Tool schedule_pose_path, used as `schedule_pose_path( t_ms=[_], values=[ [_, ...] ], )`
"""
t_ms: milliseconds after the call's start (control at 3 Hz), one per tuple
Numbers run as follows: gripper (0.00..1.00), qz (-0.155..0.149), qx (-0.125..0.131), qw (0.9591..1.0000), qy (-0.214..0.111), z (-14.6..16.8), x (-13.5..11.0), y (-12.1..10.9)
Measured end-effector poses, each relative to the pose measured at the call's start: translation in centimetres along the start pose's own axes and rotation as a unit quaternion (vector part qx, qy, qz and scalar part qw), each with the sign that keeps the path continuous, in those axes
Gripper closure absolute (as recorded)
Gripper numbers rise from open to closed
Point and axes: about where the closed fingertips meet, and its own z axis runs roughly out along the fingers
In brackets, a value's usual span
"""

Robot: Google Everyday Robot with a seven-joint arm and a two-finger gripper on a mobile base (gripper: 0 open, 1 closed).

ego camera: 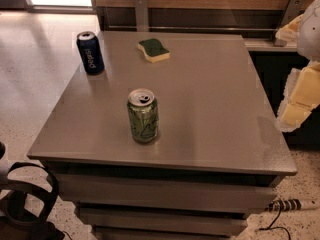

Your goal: Move green can near sponge

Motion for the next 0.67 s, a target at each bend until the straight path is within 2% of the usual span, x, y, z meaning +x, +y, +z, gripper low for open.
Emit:
schedule_pose_path(
  t_ms=[333, 667],
  values=[
    [0.0, 0.0, 0.0, 1.0, 0.0, -0.01, 0.0, 0.0],
    [0.0, -0.003, -0.007, 0.9989, -0.046, 0.28, -0.96, -0.13]
  ],
)
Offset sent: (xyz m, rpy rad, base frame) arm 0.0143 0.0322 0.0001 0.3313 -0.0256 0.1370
